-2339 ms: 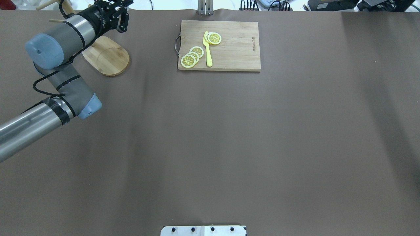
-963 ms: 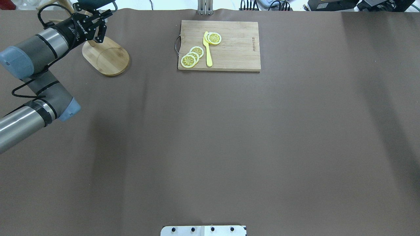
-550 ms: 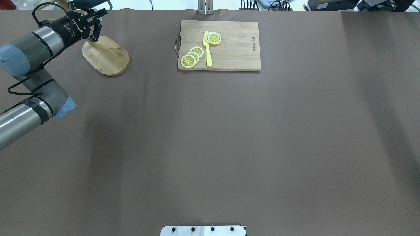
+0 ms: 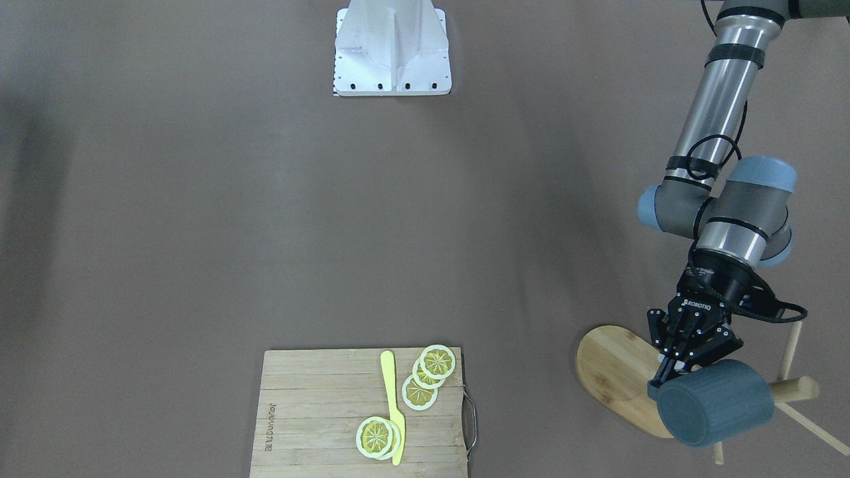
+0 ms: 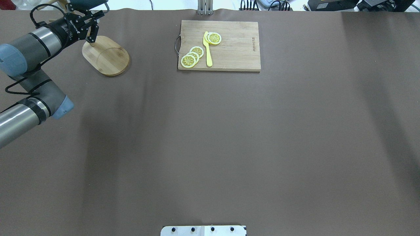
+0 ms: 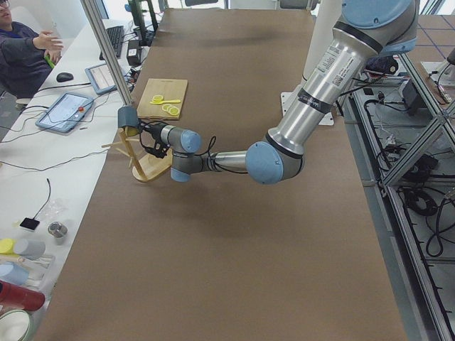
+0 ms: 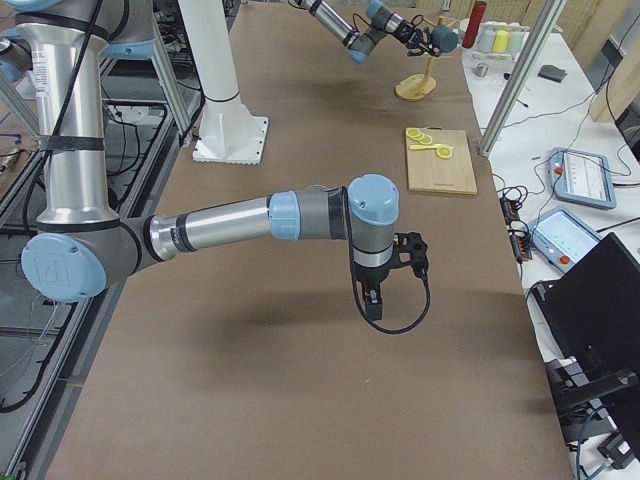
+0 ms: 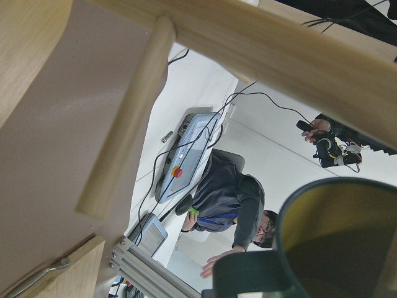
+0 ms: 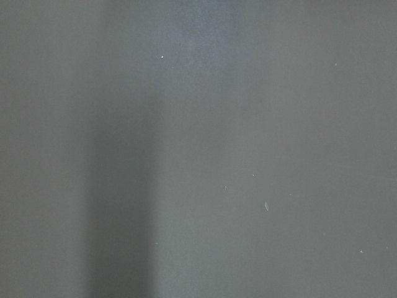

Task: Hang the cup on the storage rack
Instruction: 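Lower the mug handle onto the stand's peg with the left gripper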

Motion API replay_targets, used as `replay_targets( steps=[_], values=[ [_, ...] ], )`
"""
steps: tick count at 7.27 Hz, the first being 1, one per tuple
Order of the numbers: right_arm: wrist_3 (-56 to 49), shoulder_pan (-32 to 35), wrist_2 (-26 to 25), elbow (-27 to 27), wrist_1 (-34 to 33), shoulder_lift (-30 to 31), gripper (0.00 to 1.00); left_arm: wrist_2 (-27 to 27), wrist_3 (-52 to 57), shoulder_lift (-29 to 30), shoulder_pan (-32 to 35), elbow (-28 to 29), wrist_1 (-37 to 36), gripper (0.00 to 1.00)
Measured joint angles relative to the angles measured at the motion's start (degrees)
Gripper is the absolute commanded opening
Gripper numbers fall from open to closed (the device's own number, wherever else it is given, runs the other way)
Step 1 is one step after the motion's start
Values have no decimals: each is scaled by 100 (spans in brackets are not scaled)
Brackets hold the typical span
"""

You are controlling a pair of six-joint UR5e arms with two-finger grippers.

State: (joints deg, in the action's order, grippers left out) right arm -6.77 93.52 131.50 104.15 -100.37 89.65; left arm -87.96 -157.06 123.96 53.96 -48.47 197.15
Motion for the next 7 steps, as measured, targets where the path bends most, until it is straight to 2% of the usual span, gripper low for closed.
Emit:
replay_targets(
  steps=[7],
  values=[
    [0, 0, 5, 0, 0, -13, 100, -32, -15, -32, 14, 53, 69, 0]
  ],
)
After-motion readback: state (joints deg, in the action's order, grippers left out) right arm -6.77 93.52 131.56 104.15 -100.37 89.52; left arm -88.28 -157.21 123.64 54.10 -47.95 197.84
